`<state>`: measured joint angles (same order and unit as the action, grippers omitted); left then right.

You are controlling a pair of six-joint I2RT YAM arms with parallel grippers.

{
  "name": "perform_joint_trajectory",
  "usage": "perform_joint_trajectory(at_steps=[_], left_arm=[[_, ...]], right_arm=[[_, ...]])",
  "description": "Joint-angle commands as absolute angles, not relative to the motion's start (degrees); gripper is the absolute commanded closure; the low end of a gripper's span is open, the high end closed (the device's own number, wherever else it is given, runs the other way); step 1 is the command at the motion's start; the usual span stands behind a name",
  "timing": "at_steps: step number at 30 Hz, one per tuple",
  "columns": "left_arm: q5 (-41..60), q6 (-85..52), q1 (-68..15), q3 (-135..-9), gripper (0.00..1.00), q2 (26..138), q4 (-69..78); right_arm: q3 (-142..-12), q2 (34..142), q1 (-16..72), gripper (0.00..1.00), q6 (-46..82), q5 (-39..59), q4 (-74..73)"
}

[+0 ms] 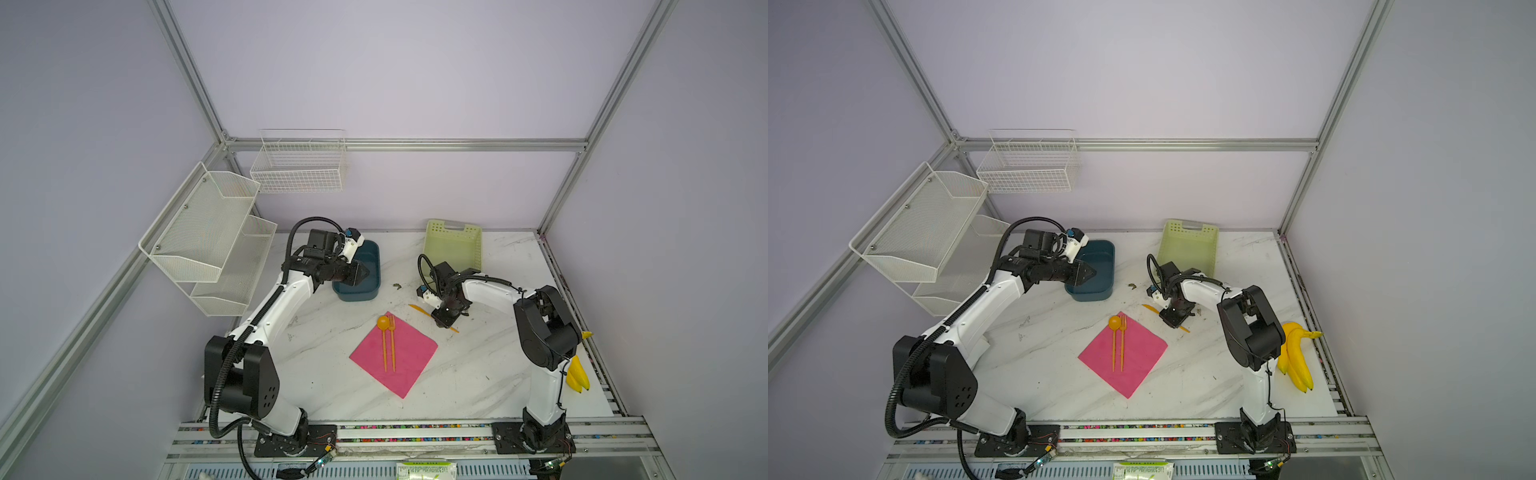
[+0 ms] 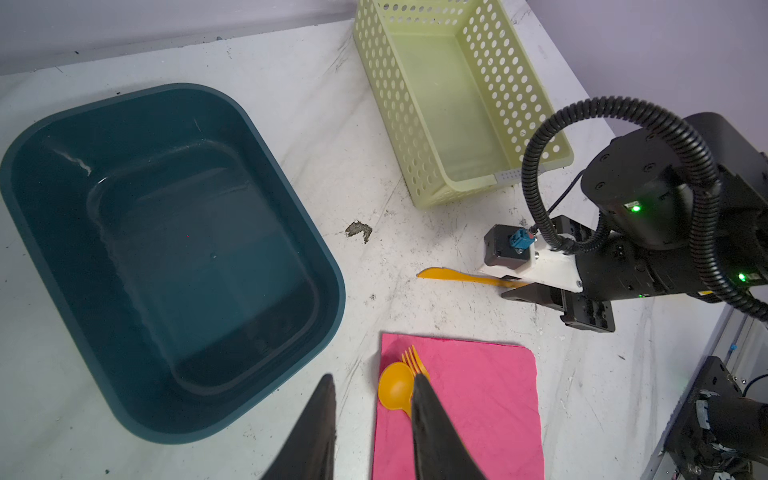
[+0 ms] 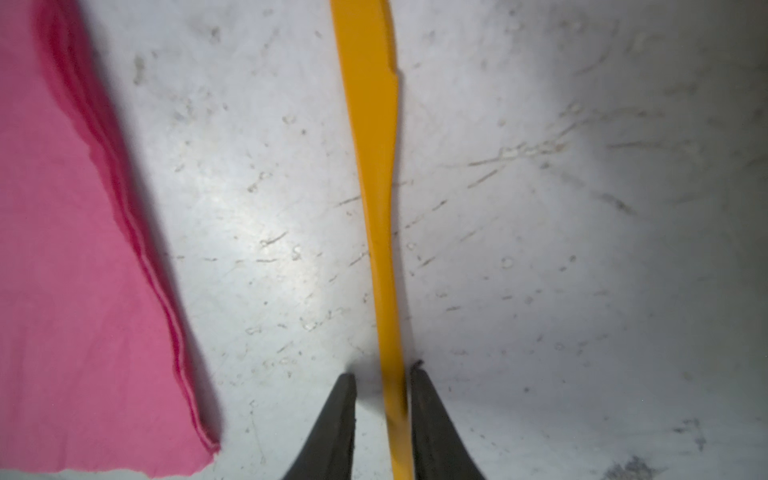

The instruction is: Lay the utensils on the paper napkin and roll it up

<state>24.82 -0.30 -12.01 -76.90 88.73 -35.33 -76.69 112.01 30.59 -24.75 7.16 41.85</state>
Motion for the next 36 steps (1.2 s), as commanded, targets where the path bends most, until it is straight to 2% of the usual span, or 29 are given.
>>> perform_joint_trajectory(at_steps=[1,12,18,24,28,36], left_arm=[[25.9,1.4,-11.5,-75.1,0.69,88.9,-34.3],[25.9,1.3,-11.5,-75.1,0.69,89.3,-34.3],[28.9,-0.1,-11.5,-74.2,0.69,88.4,-32.5],[39.0,-4.9,-11.5,-71.8,0.68,84.7,-24.6],[47.1,-8.1,-11.7,-68.7,0.64,80.0,-15.6],[54.4,-21.6,-11.9,-61.8,0.60,73.3,7.7]], right_arm=[[-74.6,112.0,30.8,0.79,-23.9,3.8,43.0],[-72.5,110.0,32.5,1.00,-20.0,1.8,38.7],[-73.0,102.0,32.5,1.00,-16.2,8.7,33.8],[-73.1,95.7,32.5,1.00,-10.8,19.3,25.4],[-72.9,90.5,32.5,1.00,-5.9,25.8,17.6],[-70.9,80.5,32.5,1.00,3.8,38.4,0.4]])
